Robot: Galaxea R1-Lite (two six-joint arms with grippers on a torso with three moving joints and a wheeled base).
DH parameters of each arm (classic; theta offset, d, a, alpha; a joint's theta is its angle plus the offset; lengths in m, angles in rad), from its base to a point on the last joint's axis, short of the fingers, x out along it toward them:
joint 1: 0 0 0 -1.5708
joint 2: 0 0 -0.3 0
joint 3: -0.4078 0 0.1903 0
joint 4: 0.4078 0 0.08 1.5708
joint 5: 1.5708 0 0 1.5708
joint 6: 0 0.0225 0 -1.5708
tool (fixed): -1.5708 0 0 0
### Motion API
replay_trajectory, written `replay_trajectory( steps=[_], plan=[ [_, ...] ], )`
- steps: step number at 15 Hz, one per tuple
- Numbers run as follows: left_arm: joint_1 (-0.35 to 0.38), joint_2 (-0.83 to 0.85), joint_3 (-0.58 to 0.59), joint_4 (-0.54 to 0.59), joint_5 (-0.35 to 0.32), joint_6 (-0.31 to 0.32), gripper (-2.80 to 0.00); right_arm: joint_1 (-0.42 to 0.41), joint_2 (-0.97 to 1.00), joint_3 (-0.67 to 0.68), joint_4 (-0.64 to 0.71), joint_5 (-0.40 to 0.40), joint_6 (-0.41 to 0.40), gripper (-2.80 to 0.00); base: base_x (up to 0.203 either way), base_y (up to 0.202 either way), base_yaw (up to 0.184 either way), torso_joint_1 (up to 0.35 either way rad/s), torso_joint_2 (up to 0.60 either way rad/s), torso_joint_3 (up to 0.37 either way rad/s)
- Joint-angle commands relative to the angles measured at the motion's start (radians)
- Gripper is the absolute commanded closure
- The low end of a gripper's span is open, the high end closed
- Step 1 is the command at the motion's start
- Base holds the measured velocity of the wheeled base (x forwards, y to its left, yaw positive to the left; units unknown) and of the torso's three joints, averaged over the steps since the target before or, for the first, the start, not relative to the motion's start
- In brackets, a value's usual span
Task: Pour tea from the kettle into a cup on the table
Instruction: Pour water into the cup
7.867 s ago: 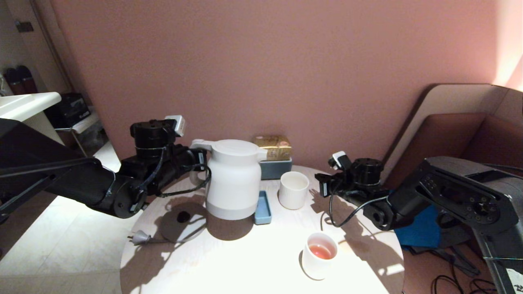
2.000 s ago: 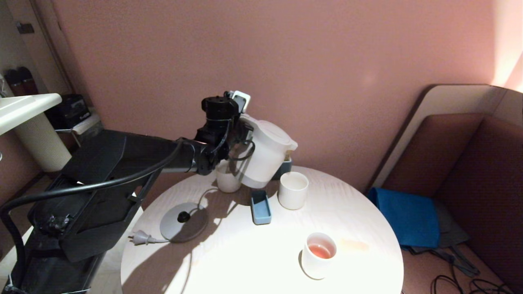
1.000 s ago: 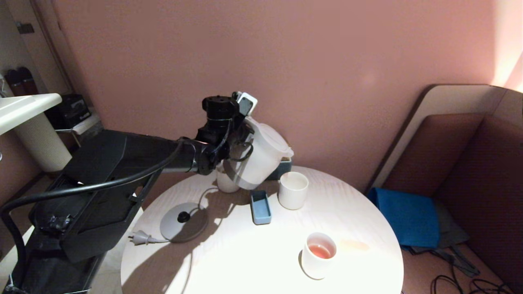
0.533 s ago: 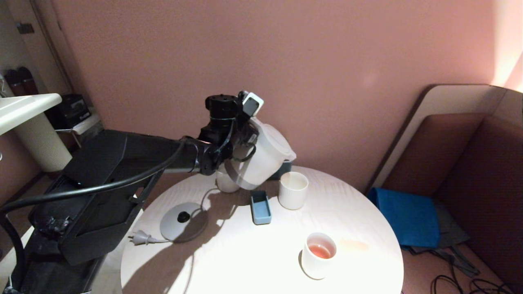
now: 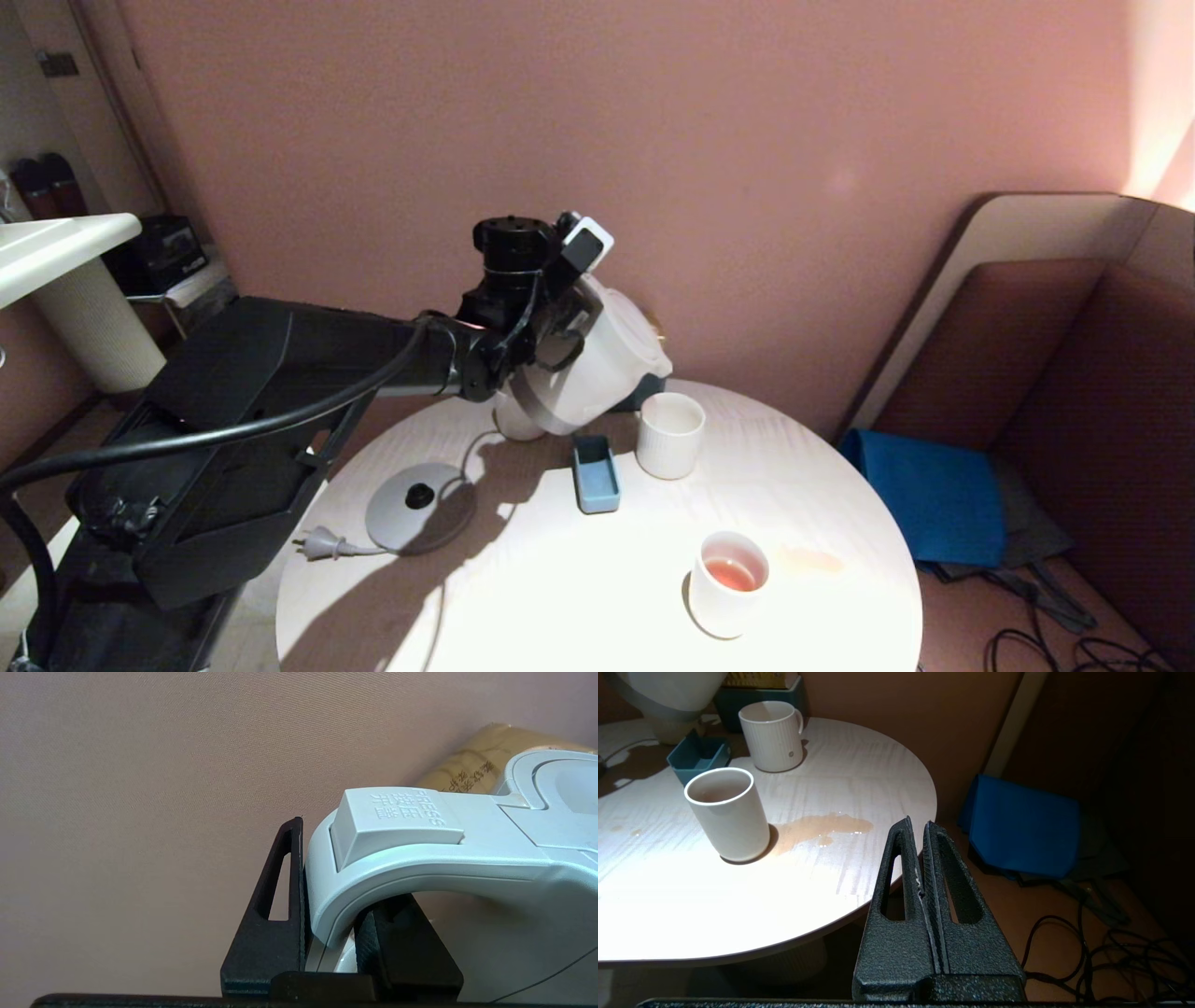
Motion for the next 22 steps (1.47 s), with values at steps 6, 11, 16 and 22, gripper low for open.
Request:
replay_trajectory(
  steps=[6,11,16,22],
  plan=[
    [-0.029,0.002,-0.001,0.029,0.003,0.022,0.00,0.000,0.001,0.000,0.000,-0.001,0.000,0.00,0.000,0.000,0.000,0.000,0.00,0.000],
    [-0.038,0.004,-0.006,0.039,0.003,0.086,0.00,0.000,0.001,0.000,0.000,0.000,0.000,0.00,0.000,0.000,0.000,0.000,0.00,0.000],
    [-0.038,0.007,-0.006,0.042,0.005,0.091,0.00,0.000,0.001,0.000,0.000,-0.001,0.000,0.00,0.000,0.000,0.000,0.000,0.00,0.000],
    [-0.037,0.004,-0.018,0.060,0.005,0.131,0.00,0.000,0.001,0.000,0.000,0.000,0.000,0.00,0.000,0.000,0.000,0.000,0.00,0.000]
  ],
)
